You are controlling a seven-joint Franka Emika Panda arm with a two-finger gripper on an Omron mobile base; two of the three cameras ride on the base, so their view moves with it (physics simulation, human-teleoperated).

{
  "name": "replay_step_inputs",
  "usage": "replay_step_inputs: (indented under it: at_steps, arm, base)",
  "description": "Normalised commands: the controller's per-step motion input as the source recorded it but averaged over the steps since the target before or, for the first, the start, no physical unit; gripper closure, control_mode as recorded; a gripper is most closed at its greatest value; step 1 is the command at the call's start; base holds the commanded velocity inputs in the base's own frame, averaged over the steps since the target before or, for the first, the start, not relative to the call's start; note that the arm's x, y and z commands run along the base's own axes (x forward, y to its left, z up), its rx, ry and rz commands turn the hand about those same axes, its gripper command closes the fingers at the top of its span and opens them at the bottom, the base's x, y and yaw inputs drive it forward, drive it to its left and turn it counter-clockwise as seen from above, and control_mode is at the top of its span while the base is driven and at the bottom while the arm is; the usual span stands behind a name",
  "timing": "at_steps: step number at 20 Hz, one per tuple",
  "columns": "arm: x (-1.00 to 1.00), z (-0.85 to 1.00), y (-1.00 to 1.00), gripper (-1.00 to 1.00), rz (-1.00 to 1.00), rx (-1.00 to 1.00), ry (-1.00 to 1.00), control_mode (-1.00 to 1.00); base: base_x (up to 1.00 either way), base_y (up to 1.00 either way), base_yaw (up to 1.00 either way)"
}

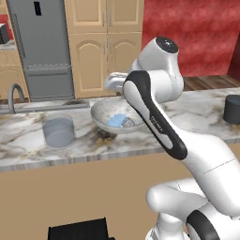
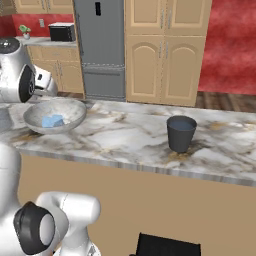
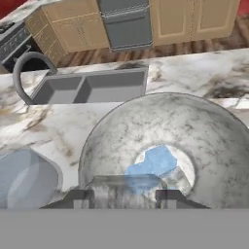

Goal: There are four ice cubes in the ice bowl. Place two ice cubes in each glass of water.

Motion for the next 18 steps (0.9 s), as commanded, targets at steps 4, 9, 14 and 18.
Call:
replay_step_inputs:
  at_steps: [4, 9, 14, 18]
  arm:
    - [-0.70, -0.49, 0.16, 1.00, 0.00, 0.00, 0.08, -1.00]
    - [-0.03, -0.28, 0.38, 1.00, 0.00, 0.00, 0.04, -1.00]
    - [0.27, -0.05, 0.44, 1.00, 0.00, 0.00, 0.07, -1.00]
    - [0.36, 0.00, 0.59, 1.00, 0.00, 0.00, 0.14, -1.00]
  base:
    - [0.00, 0.00, 0.00]
    - [0.00, 0.00, 0.00]
    - [0.00, 0.00, 0.00]
    - [0.00, 0.00, 0.00]
